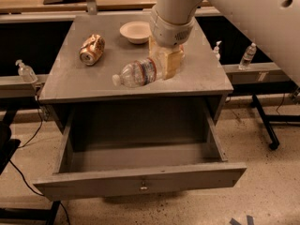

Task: Place water bottle into top drawer

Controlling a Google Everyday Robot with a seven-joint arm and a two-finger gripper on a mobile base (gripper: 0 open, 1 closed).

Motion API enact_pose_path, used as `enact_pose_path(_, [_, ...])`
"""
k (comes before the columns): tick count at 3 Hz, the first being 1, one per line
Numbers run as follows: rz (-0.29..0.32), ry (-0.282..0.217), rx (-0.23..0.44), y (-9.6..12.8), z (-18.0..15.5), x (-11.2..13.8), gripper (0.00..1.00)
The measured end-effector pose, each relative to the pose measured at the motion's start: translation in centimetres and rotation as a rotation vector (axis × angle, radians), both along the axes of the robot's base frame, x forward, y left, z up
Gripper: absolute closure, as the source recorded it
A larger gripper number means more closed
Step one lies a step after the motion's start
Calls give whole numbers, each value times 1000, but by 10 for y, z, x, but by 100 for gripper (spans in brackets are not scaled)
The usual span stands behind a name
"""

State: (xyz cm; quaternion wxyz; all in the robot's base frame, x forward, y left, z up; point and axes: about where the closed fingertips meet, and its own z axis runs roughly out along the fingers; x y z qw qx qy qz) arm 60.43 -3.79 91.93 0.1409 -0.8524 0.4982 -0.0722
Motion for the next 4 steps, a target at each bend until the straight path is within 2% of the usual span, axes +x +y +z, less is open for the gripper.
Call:
enact_pose_path(1, [-16,62,32,0,-19,-4,100])
enact_pose_path(2, [-102,189,185,3,-56,-42,100])
enact_pose_path(3, [-179,357,286,4,-100,-87,100])
enact_pose_path(4, [-264,507,378,27,-162,-104,100])
